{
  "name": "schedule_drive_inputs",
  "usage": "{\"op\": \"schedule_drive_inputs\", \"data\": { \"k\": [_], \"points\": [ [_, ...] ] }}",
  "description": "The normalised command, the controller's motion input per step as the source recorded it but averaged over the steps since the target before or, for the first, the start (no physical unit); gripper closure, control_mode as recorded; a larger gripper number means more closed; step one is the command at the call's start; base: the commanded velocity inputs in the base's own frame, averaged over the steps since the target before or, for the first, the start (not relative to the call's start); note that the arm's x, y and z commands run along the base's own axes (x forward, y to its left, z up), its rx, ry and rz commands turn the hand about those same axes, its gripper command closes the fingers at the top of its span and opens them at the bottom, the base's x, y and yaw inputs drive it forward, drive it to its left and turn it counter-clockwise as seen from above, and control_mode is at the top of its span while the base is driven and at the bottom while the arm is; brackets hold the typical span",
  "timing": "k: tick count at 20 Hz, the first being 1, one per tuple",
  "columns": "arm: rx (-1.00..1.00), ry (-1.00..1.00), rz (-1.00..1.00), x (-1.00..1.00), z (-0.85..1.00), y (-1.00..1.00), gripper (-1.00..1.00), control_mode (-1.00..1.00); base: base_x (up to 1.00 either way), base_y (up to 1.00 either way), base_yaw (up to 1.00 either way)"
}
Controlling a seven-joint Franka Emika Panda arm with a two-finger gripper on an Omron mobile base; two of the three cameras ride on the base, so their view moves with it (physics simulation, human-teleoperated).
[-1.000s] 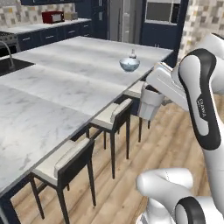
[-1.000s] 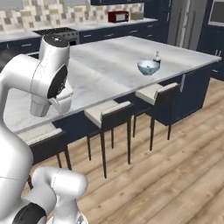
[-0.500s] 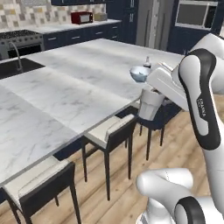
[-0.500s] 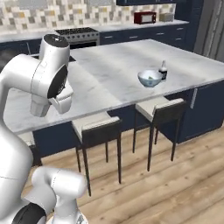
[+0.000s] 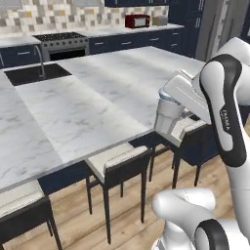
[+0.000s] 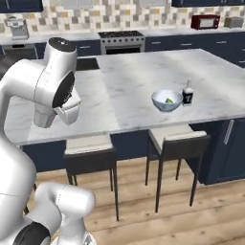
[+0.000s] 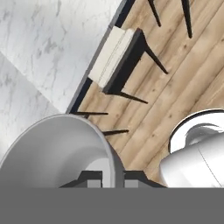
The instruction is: There is a bowl on the dining counter. Grab a lemon wedge from the fridge and place it in the bowl. Then get the liquor bottle and glass cup from the cabinet and place them next to the bowl.
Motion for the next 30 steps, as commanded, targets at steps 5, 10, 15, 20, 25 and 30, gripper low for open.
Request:
{"op": "schedule_drive_inputs", "data": {
  "k": [5,10,15,20,25,30],
  "points": [
    [0.0,0.0,0.0,0.0,0.0,0.0,1.0,1.0,0.86,-0.99,0.44],
    [0.0,0.0,0.0,0.0,0.0,0.0,1.0,1.0,0.84,-0.96,0.44],
    [0.0,0.0,0.0,0.0,0.0,0.0,1.0,1.0,0.84,-0.9,0.44],
    [0.0,0.0,0.0,0.0,0.0,0.0,1.0,1.0,0.9,-0.43,0.34],
    [-0.02,0.03,0.1,0.49,-0.21,0.0,1.0,-1.0,0.38,0.0,0.09],
    [-0.16,-0.01,0.04,0.9,-0.55,0.0,1.0,-1.0,0.0,0.0,0.0]
  ]
}}
